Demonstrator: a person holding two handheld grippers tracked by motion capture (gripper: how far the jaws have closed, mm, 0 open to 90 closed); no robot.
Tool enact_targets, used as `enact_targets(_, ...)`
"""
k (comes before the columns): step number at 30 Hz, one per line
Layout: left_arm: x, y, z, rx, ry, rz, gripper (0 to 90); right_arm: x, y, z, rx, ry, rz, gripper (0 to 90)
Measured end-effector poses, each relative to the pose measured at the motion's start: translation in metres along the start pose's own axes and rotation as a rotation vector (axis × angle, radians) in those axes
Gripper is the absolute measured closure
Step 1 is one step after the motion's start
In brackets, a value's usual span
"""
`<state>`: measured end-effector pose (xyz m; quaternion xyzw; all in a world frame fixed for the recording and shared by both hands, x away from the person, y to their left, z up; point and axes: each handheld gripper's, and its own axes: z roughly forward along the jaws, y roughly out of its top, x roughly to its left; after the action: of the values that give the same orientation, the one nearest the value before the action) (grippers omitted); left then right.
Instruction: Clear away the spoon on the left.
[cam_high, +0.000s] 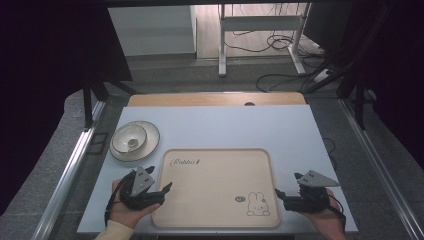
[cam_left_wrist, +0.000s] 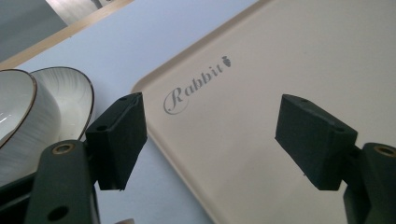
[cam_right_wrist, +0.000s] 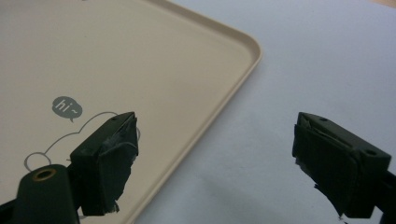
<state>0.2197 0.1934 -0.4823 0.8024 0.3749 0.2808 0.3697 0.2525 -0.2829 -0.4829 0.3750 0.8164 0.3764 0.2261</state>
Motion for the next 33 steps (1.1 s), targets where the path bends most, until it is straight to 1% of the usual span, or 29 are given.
enact_targets(4,0.002,0.003,-0.001,-0.023,-0.008,-0.031,24.9,0.0,0.0,0.0,0.003,0.001,-0.001,14.7)
enact_targets(6,0.001,0.007,0.0,-0.032,-0.005,-0.021,24.9,0.0,0.0,0.001,0.005,0.001,-0.002,14.8)
enact_targets(8,0.002,0.01,0.001,-0.029,-0.001,-0.006,24.8,0.0,0.0,0.002,0.008,-0.001,-0.003,14.8)
enact_targets(14,0.008,0.015,0.004,-0.036,0.017,-0.013,24.9,0.0,0.0,0.002,0.007,-0.004,-0.003,14.9)
enact_targets(17,0.01,0.019,0.004,-0.052,0.019,-0.025,24.8,0.0,0.0,0.002,0.008,-0.007,-0.002,15.0)
enact_targets(21,0.012,0.027,0.005,-0.063,0.023,-0.015,24.8,0.0,0.0,0.002,0.009,-0.008,-0.002,15.1)
enact_targets(23,0.014,0.028,0.007,-0.064,0.028,-0.02,24.8,0.0,0.0,0.002,0.01,-0.01,-0.006,15.1)
enact_targets(27,0.021,0.031,0.006,-0.069,0.046,-0.038,24.8,0.0,-0.001,0.002,0.011,-0.012,-0.004,15.2)
enact_targets(28,0.025,0.033,0.005,-0.071,0.056,-0.047,24.8,0.0,-0.001,0.002,0.012,-0.013,-0.004,15.2)
enact_targets(30,0.027,0.034,0.004,-0.073,0.06,-0.052,24.8,0.0,-0.001,0.002,0.013,-0.013,-0.004,15.2)
enact_targets(31,0.032,0.035,0.002,-0.084,0.069,-0.064,24.8,0.0,-0.001,0.002,0.014,-0.014,-0.006,15.2)
enact_targets(33,0.036,0.034,0.0,-0.087,0.08,-0.077,24.8,0.0,-0.001,0.002,0.014,-0.015,-0.006,15.2)
